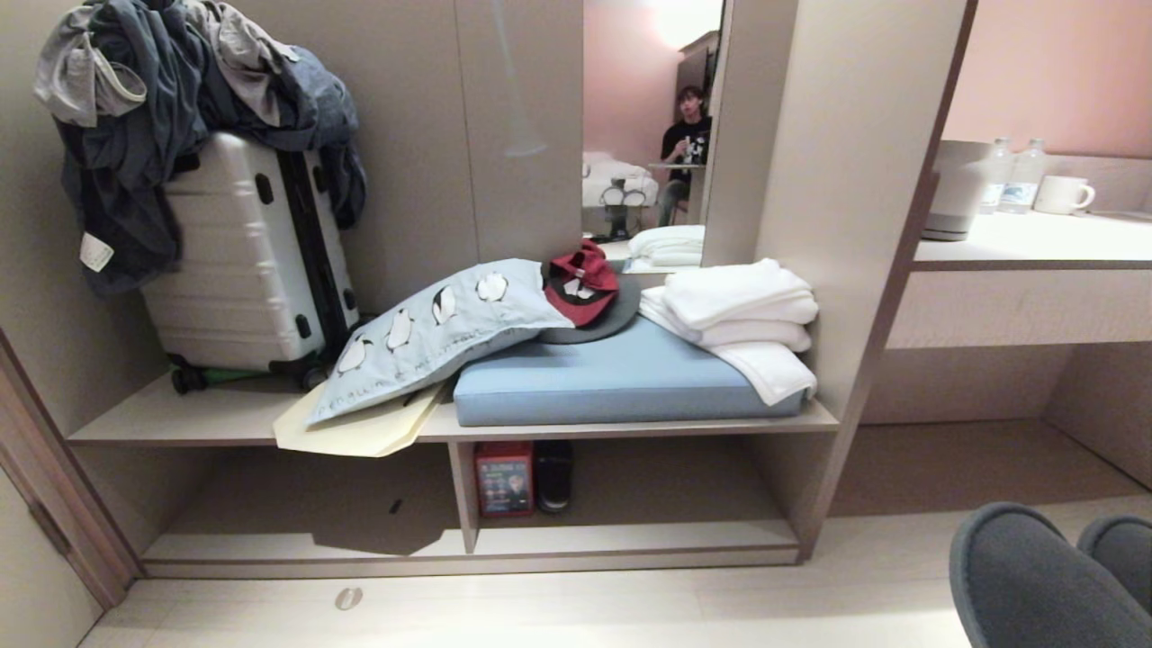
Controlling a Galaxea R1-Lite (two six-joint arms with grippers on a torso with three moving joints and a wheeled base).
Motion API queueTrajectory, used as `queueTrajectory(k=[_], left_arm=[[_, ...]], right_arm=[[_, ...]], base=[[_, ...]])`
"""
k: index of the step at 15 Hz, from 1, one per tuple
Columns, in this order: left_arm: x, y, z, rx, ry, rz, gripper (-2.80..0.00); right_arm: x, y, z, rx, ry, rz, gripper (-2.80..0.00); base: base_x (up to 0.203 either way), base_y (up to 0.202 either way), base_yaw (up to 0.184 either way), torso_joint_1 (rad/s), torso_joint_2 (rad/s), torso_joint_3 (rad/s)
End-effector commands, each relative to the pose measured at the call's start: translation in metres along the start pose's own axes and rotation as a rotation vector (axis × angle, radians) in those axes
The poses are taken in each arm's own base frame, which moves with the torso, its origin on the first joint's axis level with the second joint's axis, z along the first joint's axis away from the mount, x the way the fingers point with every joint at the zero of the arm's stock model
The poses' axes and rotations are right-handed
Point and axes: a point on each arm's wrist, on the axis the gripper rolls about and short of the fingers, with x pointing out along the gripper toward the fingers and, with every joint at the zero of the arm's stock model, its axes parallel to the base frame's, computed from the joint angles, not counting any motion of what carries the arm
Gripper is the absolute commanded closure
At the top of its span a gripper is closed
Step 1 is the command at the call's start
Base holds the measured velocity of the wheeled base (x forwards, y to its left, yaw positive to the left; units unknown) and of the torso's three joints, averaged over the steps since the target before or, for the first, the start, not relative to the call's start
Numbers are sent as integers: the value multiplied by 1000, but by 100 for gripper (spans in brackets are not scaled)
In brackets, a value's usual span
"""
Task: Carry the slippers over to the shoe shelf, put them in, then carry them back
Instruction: Place the slippers on the floor
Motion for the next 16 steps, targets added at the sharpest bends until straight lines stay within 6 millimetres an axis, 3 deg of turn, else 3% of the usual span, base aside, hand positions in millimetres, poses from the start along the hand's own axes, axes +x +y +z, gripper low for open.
queueTrajectory(k=[1, 16], left_arm=[[0, 0, 0, -1, 1, 1, 0], [0, 0, 0, -1, 1, 1, 0]], right_arm=[[0, 0, 0, 0, 1, 0, 0], [0, 0, 0, 0, 1, 1, 0]], base=[[0, -199, 2, 0, 5, -3], [0, -198, 3, 3, 2, 2]])
